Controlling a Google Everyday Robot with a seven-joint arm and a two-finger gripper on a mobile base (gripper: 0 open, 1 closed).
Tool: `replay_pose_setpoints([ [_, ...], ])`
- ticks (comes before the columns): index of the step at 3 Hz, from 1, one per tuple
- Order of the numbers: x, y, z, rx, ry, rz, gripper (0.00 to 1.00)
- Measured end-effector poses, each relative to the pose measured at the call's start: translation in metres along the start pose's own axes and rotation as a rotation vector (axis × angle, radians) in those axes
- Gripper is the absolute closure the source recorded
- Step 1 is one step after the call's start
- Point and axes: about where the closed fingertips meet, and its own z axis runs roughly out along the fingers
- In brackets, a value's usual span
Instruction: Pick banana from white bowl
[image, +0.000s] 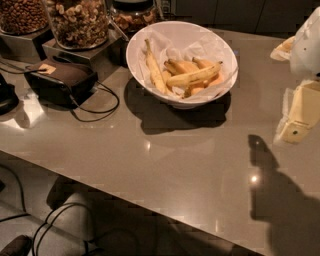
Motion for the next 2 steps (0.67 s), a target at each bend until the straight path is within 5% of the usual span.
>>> replay_pose_setpoints([
  [2,-0.024,-0.015,0.013,-0.024,0.039,0.012,0.00],
])
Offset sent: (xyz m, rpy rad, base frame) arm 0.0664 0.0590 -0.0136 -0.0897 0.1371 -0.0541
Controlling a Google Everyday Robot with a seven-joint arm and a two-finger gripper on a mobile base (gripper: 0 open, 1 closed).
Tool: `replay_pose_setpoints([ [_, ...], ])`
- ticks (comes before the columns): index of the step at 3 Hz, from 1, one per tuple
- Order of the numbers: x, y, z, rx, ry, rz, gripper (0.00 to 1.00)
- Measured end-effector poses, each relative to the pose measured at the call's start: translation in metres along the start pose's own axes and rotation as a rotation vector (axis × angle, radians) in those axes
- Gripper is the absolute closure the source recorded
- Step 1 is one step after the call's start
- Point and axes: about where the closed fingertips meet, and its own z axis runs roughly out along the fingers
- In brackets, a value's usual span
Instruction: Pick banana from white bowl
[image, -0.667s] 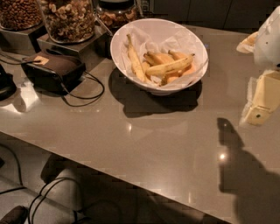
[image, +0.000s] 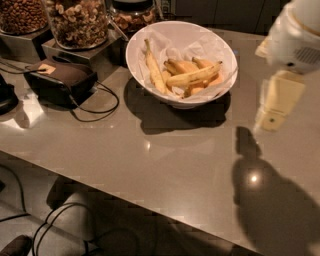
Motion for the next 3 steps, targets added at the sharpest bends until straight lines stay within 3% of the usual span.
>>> replay_pose_setpoints([
  [2,-0.066,-0.042,0.032,-0.051,0.061,-0.077,0.00],
  [3,-0.070,-0.044,0.035,-0.049,0.020,-0.075,0.00],
])
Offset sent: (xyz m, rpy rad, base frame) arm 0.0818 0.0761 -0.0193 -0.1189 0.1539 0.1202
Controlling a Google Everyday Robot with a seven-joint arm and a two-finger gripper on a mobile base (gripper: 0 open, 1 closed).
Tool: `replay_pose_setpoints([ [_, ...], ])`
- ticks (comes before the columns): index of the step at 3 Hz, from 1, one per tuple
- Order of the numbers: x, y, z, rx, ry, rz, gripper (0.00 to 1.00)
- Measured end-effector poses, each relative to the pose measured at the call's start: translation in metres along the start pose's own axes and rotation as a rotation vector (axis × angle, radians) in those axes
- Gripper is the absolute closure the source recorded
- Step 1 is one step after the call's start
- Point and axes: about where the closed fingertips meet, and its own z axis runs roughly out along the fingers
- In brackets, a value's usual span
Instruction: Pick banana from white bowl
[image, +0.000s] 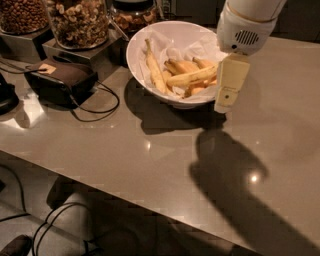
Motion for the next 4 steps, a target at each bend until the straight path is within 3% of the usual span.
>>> replay_pose_setpoints([
  [2,-0.002,-0.027,0.002,-0.006,-0.038,0.053,0.00],
  [4,-0.015,-0.045,0.007,-0.033,-0.074,0.056,0.00],
])
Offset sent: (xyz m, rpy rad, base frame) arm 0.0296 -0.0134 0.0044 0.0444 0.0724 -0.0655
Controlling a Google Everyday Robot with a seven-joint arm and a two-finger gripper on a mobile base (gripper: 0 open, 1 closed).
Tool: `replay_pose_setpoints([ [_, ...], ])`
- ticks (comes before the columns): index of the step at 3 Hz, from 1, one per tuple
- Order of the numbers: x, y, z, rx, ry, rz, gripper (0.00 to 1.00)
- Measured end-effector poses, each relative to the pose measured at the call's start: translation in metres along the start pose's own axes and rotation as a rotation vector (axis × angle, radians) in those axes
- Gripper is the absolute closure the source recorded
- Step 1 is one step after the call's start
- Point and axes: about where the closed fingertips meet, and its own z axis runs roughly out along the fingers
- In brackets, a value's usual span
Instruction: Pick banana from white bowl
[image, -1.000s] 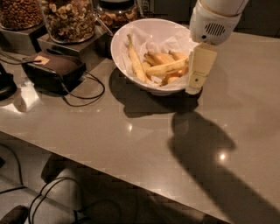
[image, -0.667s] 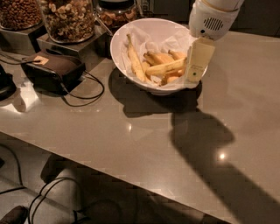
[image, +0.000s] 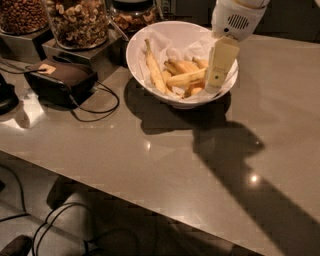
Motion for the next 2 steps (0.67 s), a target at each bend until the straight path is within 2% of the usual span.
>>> replay_pose_setpoints([
  [1,-0.0027,-0.0061,0.0073,-0.013,-0.001,0.009,0.10],
  [2,-0.0019,-0.0135,0.0130,-0.020,-0.003,0.023,0.13],
])
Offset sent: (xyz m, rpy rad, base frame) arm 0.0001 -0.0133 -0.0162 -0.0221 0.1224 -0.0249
